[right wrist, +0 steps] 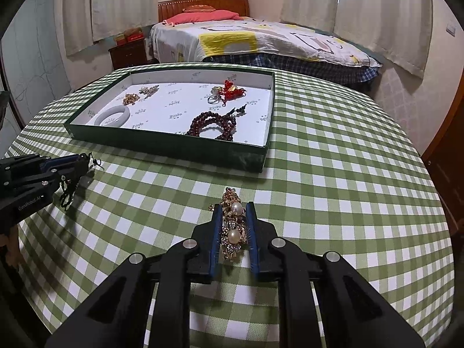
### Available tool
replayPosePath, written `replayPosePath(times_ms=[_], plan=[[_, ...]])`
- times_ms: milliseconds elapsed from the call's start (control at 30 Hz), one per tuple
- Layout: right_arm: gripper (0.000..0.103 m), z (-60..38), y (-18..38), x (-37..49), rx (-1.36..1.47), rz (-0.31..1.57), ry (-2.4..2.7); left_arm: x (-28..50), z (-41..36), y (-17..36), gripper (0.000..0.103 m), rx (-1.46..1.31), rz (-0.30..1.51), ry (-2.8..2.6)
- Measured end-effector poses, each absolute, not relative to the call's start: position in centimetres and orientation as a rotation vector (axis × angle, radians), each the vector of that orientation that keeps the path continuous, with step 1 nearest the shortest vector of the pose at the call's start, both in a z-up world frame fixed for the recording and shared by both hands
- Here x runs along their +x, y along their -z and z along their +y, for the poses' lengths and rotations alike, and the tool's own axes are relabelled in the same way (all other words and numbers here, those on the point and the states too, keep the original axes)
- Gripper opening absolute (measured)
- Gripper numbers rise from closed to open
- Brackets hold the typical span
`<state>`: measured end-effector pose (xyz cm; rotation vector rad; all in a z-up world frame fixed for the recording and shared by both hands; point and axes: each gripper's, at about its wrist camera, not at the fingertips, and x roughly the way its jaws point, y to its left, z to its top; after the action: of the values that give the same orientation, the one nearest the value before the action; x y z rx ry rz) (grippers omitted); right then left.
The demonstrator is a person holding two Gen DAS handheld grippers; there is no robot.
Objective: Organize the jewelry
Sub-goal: 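Grasp the black pendant cord with the left tool while the right tool grasps the gold pearl brooch, then carry the pendant and brooch into the box and open both tools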
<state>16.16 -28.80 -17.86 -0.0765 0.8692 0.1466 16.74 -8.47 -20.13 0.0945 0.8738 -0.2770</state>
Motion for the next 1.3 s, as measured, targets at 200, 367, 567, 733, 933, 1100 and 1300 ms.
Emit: replayPosePath(times_ms=[200,367,567,733,933,1100,1300], plan=[[0.017,-28.8,17.5,16.1,-0.072,0.863,-0.147,16.6,-8.4,19.9,0.017,0.089,0.869,0.281],[0.017,-28.7,16.7,15.9,-0.059,0.847,-0.154,16.3,-8.4,19.1,0.017,0.079,0.854,0.288],[0.017,-28.2,14.4,15.6,-0.041,0.799,-0.167,16.1,-8.3,17.2,0.017,0.064,0.817,0.298],[0.017,-27.4,12.1,15.9,-0.043,0.749,-0.181,16.3,-8.2,15.1,0.017,0.047,0.773,0.305],[0.017,-25.6,9.4,17.0,-0.043,0.681,-0.204,17.1,-7.8,12.4,0.017,0.019,0.711,0.301],[0.017,-24.1,7.7,18.4,-0.039,0.626,-0.223,18.6,-7.3,10.5,0.017,-0.006,0.67,0.28],[0.017,-22.1,6.0,21.1,-0.007,0.565,-0.247,20.9,-7.2,8.8,0.017,-0.027,0.624,0.266]])
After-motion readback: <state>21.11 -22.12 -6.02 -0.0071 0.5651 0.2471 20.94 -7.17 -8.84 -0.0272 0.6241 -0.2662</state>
